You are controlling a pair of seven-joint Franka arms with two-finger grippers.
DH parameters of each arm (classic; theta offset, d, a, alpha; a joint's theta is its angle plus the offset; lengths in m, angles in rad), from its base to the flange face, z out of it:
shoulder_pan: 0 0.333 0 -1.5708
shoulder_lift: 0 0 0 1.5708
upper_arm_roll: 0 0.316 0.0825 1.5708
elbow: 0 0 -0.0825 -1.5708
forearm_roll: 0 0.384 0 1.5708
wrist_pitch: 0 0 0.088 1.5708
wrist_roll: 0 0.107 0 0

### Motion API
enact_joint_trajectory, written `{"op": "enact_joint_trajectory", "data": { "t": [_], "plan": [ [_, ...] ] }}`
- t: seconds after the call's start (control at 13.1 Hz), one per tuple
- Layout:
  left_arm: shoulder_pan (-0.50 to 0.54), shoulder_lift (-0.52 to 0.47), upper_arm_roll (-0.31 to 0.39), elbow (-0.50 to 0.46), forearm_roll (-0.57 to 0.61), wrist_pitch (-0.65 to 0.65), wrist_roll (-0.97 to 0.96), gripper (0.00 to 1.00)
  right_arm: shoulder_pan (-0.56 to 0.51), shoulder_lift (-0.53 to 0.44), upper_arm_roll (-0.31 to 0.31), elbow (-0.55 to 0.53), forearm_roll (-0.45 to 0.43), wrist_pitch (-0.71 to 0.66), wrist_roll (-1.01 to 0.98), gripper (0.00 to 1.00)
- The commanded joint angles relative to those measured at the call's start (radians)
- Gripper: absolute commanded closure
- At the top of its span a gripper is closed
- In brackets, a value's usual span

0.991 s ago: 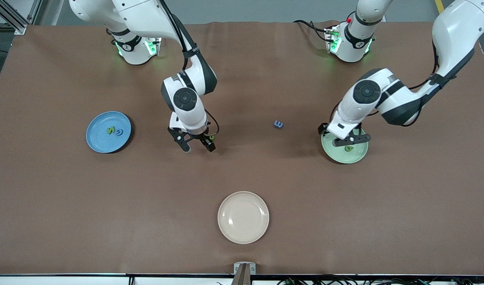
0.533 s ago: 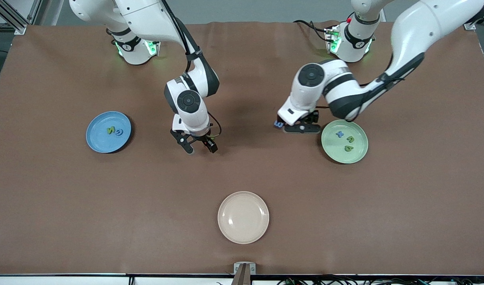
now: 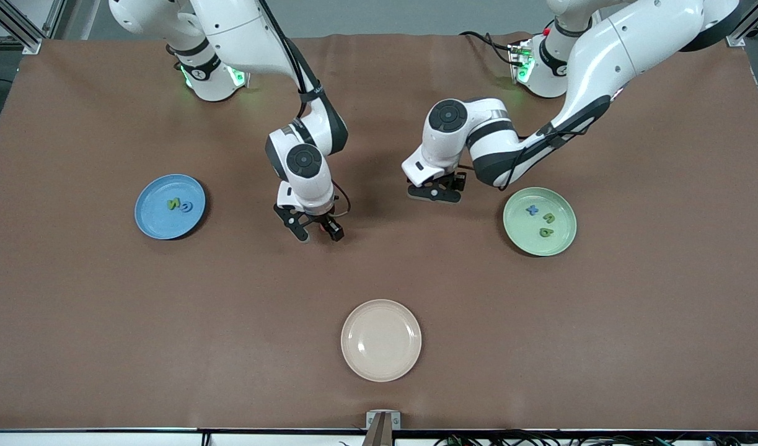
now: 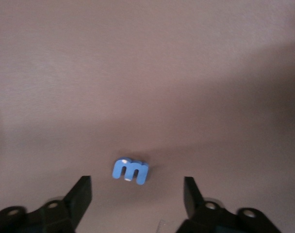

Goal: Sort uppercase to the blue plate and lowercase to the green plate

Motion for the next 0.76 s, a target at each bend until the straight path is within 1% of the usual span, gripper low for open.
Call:
{"op": "enact_joint_trajectory", "data": {
  "t": [0.0,0.08,0.23,0.3,0.38,0.46,0.53,0.69],
  "plan": [
    [0.01,-0.003,0.032,-0.039,-0.012,0.067,0.072,0.23,0.02,0.01,-0.008,0.015,0.021,0.003,0.012,0.28],
    [0.009,-0.003,0.048,-0.048,-0.008,0.093,0.09,0.25,0.02,0.01,-0.008,0.013,0.021,0.001,0.012,0.33],
    [-0.01,0.0,0.089,-0.05,0.0,0.133,0.107,0.26,0.018,0.01,-0.008,0.011,0.021,0.001,0.01,0.48],
    [-0.02,0.0,0.107,-0.051,0.0,0.143,0.111,0.26,0.018,0.01,-0.008,0.011,0.021,0.0,0.01,0.58],
    [-0.023,0.002,0.114,-0.053,0.0,0.149,0.111,0.27,0.018,0.01,-0.008,0.01,0.021,0.0,0.01,0.7],
    [-0.025,0.008,0.115,-0.053,0.0,0.156,0.111,0.29,0.018,0.01,-0.008,0.008,0.021,-0.003,0.01,0.87],
    [-0.025,0.016,0.115,-0.053,0.0,0.157,0.111,0.31,0.018,0.01,-0.008,0.007,0.021,-0.009,0.01,0.97],
    [-0.037,0.017,0.121,-0.053,0.0,0.157,0.111,0.35,0.014,0.003,-0.009,0.005,0.02,-0.02,0.004,0.99]
  ]
}}
